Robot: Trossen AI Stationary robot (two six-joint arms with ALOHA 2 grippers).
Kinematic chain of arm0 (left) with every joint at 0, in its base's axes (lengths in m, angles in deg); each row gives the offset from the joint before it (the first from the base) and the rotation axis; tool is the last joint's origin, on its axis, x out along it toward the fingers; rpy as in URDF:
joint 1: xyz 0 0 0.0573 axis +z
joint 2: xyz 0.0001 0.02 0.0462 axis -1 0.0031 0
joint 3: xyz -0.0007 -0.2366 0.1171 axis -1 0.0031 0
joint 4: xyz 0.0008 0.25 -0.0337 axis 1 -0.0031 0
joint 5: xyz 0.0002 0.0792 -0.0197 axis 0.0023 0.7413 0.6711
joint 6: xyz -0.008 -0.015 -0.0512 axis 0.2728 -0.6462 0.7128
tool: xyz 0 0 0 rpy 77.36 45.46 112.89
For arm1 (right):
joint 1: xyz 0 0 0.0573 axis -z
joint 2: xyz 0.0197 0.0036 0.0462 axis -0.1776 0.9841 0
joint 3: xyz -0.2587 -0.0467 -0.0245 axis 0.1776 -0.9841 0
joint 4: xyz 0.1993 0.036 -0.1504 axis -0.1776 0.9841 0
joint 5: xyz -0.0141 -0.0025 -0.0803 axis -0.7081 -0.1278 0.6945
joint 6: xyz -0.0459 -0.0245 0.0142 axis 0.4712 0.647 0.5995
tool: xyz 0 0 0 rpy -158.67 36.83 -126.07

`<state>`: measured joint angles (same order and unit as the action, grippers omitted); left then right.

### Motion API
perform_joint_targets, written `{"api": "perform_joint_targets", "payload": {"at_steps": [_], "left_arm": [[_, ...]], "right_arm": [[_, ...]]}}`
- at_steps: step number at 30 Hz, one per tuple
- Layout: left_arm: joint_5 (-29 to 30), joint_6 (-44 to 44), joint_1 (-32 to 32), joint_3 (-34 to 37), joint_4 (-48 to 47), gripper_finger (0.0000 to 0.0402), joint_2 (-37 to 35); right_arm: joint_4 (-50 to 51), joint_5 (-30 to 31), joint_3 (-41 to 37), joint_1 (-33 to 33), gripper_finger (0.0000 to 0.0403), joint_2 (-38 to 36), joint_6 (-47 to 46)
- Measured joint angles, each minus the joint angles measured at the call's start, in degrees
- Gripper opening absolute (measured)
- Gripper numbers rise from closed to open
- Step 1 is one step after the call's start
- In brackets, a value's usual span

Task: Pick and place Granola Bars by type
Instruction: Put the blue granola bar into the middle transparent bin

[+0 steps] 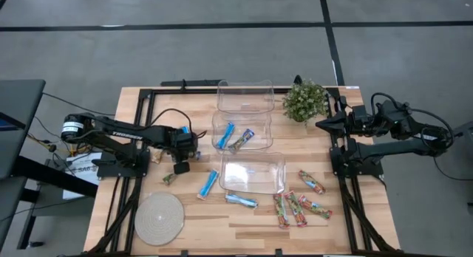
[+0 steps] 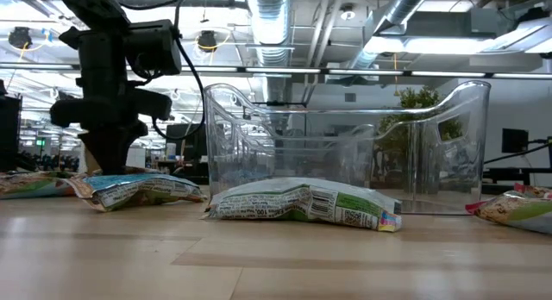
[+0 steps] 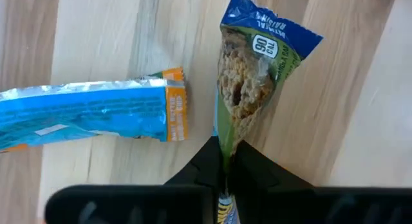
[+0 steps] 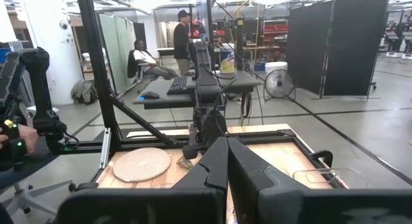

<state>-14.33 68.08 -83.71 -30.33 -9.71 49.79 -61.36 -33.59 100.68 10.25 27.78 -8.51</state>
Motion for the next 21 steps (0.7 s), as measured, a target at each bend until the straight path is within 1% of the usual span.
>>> {"api": "perform_joint_targets", "payload": {"at_steps": [8, 14, 18, 21], "left_arm": [[-0.43, 7.56, 0.0, -3.46, 0.07, 0.0021, 0.0], [-0.43, 17.78, 0.0, -7.66, -0.42, 0.0017, -0.1], [-0.26, 23.4, 0.0, -9.97, -0.37, 0.0018, -1.99], [1.17, 26.41, 0.24, -11.43, -0.55, 0.0018, -4.2]], "right_arm": [[0.0, 0.01, 0.0, 0.01, 0.0, 0.01, 0.01], [0.0, 0.01, 0.0, -0.01, 0.0, -0.01, 0.01], [0.0, 0.0, 0.0, -0.01, 0.0, -0.01, 0.0], [-0.01, 0.0, 0.0, 0.0, 0.0, -0.01, 0.0]]}}
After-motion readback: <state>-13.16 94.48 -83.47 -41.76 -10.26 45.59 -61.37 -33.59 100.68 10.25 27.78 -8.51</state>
